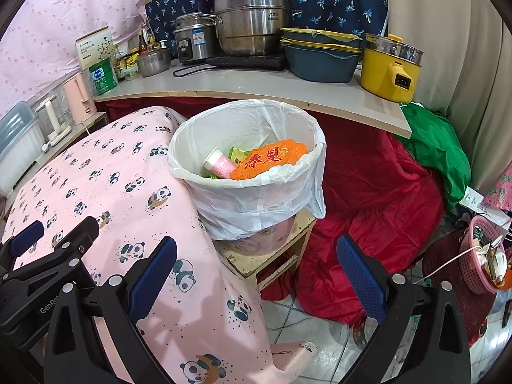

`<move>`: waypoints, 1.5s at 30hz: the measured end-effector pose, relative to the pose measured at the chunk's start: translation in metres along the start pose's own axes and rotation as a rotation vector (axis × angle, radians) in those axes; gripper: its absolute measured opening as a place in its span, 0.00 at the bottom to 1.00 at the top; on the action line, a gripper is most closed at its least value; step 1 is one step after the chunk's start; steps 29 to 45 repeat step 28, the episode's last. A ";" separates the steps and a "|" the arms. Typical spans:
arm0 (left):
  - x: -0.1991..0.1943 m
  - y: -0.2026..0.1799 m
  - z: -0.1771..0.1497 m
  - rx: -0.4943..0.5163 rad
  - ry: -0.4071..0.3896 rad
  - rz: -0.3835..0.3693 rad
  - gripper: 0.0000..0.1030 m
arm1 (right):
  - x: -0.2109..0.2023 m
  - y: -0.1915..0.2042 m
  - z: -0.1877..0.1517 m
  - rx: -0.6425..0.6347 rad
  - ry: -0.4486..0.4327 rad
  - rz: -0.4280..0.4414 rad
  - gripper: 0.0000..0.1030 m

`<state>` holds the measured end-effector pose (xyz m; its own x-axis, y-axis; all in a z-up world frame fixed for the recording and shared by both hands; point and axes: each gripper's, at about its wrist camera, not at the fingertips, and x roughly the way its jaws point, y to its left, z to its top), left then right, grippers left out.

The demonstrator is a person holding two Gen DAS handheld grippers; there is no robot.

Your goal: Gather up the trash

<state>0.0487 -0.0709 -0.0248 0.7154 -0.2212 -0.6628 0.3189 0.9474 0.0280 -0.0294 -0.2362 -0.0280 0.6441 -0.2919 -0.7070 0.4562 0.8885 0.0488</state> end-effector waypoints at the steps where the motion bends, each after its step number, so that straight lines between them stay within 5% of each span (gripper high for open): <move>1: 0.000 0.000 0.000 -0.001 -0.001 -0.001 0.90 | 0.001 -0.001 -0.001 0.002 0.002 -0.001 0.94; 45: 0.008 -0.008 0.002 0.011 0.002 0.000 0.90 | 0.007 -0.002 -0.002 0.011 0.012 -0.005 0.94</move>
